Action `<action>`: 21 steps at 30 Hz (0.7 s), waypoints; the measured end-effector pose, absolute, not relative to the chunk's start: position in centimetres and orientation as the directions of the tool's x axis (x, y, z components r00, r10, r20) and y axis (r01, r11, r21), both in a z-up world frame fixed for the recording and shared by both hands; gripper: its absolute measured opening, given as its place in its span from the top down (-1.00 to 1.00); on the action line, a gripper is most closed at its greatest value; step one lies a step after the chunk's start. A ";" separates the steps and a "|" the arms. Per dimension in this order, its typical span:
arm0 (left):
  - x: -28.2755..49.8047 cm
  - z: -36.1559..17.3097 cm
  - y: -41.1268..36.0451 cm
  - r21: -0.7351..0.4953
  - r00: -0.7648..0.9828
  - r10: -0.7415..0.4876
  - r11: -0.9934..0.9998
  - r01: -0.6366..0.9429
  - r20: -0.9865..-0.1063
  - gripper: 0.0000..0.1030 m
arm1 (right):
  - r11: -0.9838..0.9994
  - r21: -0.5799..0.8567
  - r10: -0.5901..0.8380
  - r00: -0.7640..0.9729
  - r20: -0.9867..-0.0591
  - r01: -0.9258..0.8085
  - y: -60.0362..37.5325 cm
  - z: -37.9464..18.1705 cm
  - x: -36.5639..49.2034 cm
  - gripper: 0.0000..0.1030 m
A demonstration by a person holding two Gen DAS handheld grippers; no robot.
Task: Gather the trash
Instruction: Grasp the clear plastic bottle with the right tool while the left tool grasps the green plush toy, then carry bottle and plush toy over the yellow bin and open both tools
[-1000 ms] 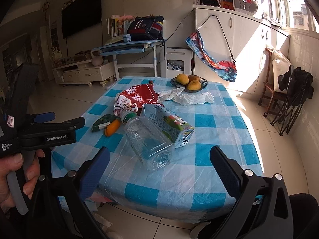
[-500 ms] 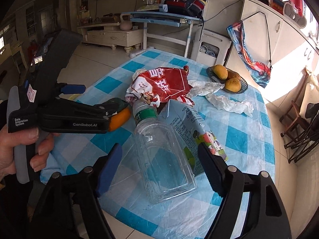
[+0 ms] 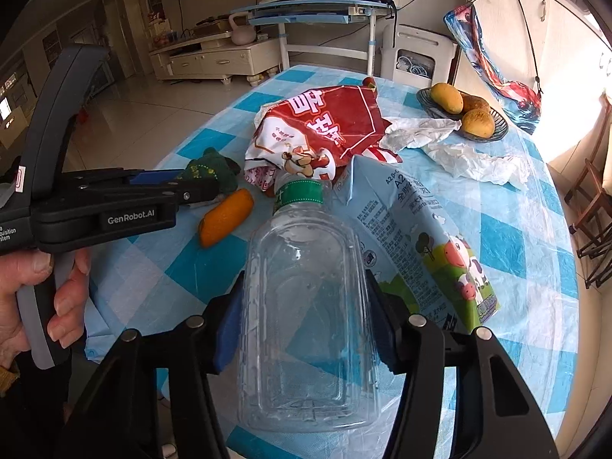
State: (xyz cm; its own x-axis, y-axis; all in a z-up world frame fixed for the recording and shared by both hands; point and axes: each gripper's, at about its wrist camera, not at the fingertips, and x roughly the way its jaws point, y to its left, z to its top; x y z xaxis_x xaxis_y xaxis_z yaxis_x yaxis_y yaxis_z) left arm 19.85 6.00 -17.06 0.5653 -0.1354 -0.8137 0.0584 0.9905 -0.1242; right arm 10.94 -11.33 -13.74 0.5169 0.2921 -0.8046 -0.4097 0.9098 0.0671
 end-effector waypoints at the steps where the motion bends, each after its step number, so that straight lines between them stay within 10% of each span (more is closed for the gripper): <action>1: 20.0 -17.2 6.2 -0.117 0.560 -0.125 0.992 0.050 -0.819 -0.11 | 0.911 0.074 0.296 0.518 -0.802 -0.407 -11.3 -13.7 10.9 -0.08; 8: 19.8 -16.9 7.2 -0.168 0.589 -0.162 0.985 0.046 -0.792 0.41 | 0.906 0.106 0.330 0.525 -0.784 -0.410 -11.2 -13.5 10.8 -0.07; 21: 16.3 -13.3 10.2 -0.247 0.713 -0.192 0.969 0.027 -0.674 0.42 | 0.809 0.453 0.586 0.452 -0.672 -0.375 -12.7 -12.5 10.1 -0.07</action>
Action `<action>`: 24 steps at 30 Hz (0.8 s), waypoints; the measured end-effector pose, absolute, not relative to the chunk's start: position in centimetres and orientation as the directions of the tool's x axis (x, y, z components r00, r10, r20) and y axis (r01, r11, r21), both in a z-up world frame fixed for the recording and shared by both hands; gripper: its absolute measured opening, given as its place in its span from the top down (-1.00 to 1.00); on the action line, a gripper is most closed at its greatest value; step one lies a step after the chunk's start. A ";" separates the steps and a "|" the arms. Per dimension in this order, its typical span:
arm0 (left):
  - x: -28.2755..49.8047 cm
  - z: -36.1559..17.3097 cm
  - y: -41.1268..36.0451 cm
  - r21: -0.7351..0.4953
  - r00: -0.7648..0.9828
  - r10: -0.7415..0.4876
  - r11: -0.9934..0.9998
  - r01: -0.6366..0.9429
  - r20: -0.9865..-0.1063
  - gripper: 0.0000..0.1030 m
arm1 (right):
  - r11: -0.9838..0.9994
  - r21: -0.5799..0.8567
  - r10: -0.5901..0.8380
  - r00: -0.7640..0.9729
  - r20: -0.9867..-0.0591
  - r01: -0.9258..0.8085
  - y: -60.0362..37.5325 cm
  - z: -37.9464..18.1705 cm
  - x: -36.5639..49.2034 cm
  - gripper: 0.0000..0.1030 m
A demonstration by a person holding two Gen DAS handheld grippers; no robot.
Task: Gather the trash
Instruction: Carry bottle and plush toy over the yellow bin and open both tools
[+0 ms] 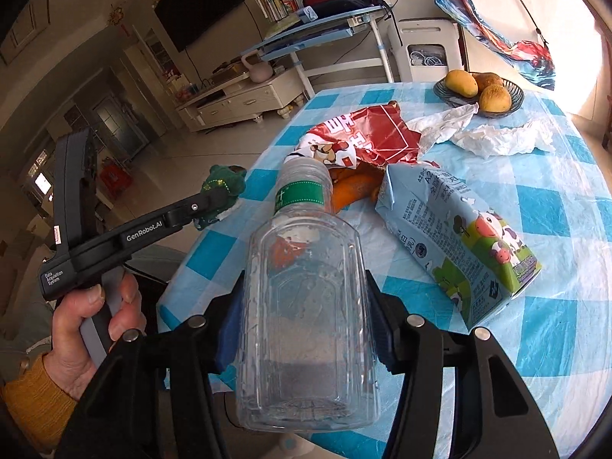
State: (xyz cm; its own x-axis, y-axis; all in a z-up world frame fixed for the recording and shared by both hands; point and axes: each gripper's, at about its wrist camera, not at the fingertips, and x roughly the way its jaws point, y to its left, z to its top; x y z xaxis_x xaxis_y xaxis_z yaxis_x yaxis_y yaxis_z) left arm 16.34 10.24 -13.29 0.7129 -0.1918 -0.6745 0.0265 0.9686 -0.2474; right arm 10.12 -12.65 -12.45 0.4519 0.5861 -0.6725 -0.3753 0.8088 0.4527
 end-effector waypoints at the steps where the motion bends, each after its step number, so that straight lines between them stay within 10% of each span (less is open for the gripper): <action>1: 16.0 -13.1 10.5 -0.251 0.721 -0.189 0.968 0.021 -0.667 0.42 | 0.798 0.472 0.602 0.441 -0.666 -0.376 -12.6 -12.5 10.1 -0.07; 24: 17.6 -8.5 28.7 -0.396 0.767 0.114 0.802 -0.446 -0.632 0.39 | 0.682 0.536 0.730 0.434 -0.527 -0.497 -3.3 -7.9 14.1 -0.07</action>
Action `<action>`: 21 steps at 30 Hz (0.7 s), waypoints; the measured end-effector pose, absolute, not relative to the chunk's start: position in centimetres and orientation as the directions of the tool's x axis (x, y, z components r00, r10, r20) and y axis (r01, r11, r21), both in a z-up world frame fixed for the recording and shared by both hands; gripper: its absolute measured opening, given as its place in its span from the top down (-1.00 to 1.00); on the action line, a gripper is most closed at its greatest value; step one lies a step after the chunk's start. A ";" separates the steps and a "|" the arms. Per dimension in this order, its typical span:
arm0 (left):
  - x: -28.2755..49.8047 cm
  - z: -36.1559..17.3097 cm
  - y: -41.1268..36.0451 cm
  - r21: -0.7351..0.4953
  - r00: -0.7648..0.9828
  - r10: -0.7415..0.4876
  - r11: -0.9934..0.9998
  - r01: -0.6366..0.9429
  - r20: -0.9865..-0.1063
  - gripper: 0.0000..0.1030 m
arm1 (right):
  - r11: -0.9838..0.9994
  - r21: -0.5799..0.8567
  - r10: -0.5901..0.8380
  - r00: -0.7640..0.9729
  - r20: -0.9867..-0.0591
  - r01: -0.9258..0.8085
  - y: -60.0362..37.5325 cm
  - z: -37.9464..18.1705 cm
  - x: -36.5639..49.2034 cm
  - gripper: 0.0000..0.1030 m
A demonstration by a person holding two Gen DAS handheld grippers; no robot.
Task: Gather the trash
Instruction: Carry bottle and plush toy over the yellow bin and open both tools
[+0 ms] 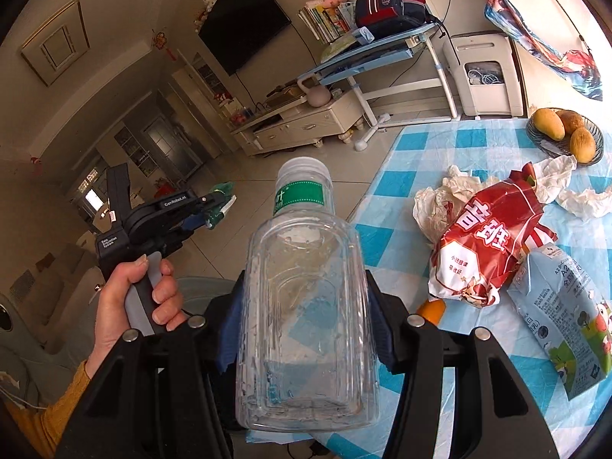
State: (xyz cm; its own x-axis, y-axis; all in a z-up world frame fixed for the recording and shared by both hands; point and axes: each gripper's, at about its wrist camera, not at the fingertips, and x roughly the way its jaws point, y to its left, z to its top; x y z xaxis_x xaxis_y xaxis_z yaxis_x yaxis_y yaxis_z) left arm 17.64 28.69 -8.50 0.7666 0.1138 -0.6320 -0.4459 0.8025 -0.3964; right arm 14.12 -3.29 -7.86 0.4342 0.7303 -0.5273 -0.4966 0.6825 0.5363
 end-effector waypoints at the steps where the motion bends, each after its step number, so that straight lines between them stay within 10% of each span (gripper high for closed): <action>1: 17.8 -9.0 29.5 -0.400 0.756 0.116 0.792 -0.462 -0.644 0.39 | 0.678 0.538 0.735 0.426 -0.528 -0.502 -2.2 -7.9 14.6 -0.07; 21: 17.5 -14.1 36.1 -0.598 0.730 0.054 0.534 -0.598 -0.681 -0.28 | 0.702 0.516 0.686 0.269 -0.676 -0.491 16.9 -14.6 24.2 -0.08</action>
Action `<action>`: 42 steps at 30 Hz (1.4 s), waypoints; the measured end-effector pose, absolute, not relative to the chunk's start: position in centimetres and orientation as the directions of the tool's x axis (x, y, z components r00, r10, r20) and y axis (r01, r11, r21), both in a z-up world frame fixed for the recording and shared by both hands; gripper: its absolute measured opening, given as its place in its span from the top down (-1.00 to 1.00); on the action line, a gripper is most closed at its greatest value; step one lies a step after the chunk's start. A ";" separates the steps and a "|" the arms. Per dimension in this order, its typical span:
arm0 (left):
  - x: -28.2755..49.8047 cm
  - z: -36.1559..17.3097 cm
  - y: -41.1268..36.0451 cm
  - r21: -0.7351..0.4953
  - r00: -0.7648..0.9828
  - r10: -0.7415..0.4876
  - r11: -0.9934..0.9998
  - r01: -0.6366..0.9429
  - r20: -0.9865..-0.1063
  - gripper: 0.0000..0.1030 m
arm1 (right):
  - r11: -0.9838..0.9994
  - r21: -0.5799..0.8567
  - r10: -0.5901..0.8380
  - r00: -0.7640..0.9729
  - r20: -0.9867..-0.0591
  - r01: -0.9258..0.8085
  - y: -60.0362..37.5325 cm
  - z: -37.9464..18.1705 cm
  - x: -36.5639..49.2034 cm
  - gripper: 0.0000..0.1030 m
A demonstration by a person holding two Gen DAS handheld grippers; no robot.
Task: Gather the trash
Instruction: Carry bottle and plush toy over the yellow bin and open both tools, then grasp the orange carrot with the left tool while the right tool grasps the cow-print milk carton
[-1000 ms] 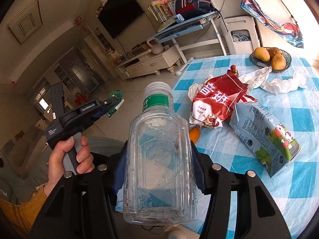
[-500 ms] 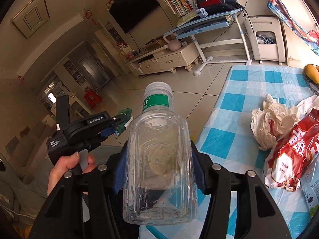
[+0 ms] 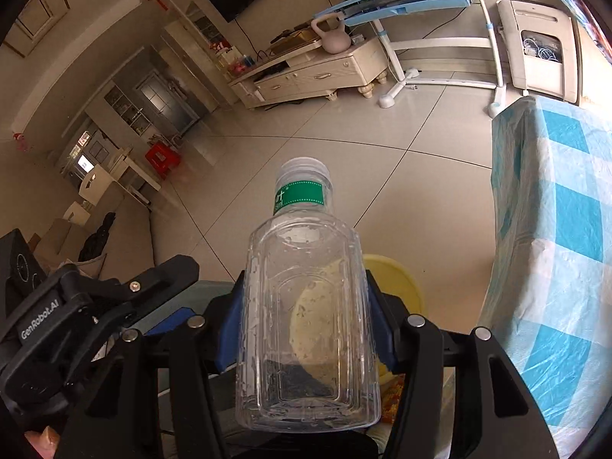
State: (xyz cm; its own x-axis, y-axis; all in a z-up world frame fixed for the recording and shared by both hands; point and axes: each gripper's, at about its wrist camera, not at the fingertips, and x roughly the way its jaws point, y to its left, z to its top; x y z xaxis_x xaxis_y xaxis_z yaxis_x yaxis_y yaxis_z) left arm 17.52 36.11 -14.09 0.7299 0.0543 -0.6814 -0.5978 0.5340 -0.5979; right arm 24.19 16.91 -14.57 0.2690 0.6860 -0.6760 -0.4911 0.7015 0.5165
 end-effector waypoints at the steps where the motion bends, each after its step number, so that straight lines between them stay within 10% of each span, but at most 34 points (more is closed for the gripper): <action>1: 17.0 -14.0 36.3 -0.605 0.736 0.068 0.523 -0.601 -0.673 -0.32 | 0.707 0.515 0.677 0.254 -0.691 -0.484 17.6 -15.1 24.4 -0.09; 16: 16.4 -11.1 34.2 -0.546 0.758 0.159 0.603 -0.582 -0.632 -0.46 | 0.726 0.429 0.675 0.438 -0.594 -0.537 7.8 -9.6 17.1 -0.44; 26: 17.4 -7.7 24.7 -0.256 0.797 0.213 0.873 -0.414 -0.565 -0.59 | 0.896 0.223 0.435 0.662 -0.611 -0.384 -6.8 -10.4 7.4 -0.44; 42: 19.1 -10.8 16.9 -0.082 0.742 0.088 0.978 -0.189 -0.665 -0.59 | 0.918 0.289 0.395 0.685 -0.612 -0.272 -10.8 -11.3 6.8 -0.44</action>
State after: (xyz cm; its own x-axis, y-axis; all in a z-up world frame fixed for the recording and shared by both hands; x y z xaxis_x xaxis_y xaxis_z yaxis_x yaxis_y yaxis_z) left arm 19.06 16.93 -10.80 0.7417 0.0876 -0.6650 -0.1895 0.9784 -0.0825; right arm 6.78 -10.83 -11.26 0.6849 0.3953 -0.6121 -0.2719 0.9180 0.2886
